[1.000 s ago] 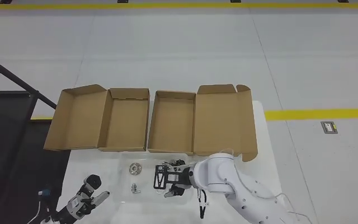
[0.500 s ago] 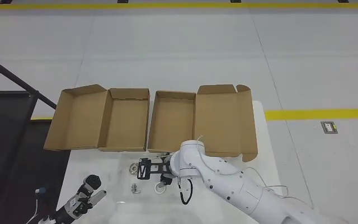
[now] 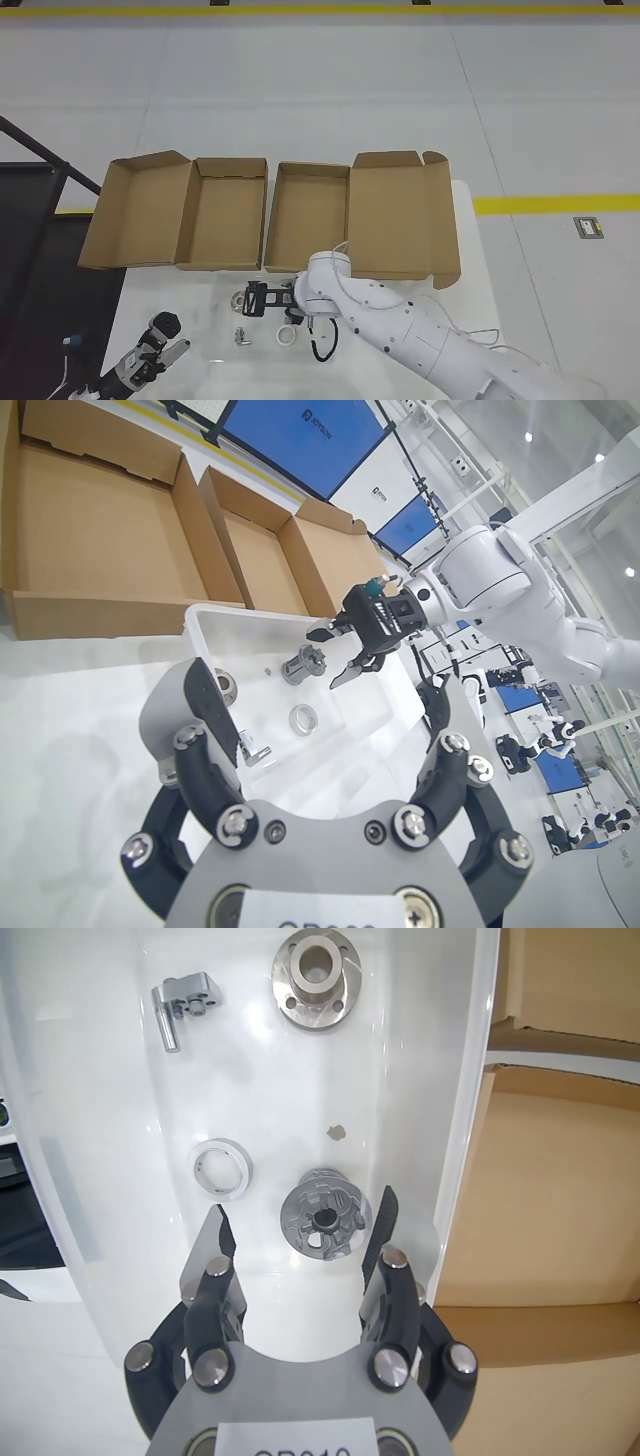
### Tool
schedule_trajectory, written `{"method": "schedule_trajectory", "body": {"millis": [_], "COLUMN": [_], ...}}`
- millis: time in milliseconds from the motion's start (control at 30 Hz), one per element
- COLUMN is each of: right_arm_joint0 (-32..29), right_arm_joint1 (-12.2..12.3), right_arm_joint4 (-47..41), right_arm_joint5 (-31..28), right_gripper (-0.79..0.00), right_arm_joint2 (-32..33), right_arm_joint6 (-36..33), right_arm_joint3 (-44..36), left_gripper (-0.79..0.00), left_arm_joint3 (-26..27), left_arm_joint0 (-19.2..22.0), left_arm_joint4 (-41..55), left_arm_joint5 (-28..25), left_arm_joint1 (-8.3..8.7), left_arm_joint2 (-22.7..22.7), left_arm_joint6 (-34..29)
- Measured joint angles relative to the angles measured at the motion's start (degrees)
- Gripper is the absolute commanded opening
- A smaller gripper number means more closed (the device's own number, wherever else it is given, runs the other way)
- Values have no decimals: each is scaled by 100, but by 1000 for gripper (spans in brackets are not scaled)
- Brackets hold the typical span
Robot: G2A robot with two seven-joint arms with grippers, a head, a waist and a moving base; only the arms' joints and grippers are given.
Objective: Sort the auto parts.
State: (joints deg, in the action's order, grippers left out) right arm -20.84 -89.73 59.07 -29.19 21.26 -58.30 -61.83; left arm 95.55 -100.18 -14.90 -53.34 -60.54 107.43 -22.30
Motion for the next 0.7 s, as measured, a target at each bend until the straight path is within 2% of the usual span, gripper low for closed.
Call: {"method": "schedule_trajectory", "body": {"millis": [200,400,500,600,700], "right_arm_joint0": [94,195,235,258,281], "right_arm_joint1": [-192,-367,-447,-522,-593], "right_arm_joint4": [-58,-113,-97,-99,-111], "right_arm_joint5": [111,-79,-136,-192,-277], "right_gripper": [-139,-145,-163,-228,-228], "right_arm_joint2": [-52,-79,-89,-96,-101], "right_arm_joint6": [-184,-39,92,174,268], "right_arm_joint3": [288,739,970,1172,1361], "left_gripper": [0,0,0,0,0], "left_arm_joint3": [0,0,0,0,0], "left_arm_joint0": [0,0,0,0,0], "left_arm_joint4": [0,0,0,0,0], "left_arm_joint5": [0,0,0,0,0], "left_arm_joint1": [0,0,0,0,0], "left_arm_joint2": [0,0,0,0,0], "left_arm_joint6": [0,0,0,0,0]}}
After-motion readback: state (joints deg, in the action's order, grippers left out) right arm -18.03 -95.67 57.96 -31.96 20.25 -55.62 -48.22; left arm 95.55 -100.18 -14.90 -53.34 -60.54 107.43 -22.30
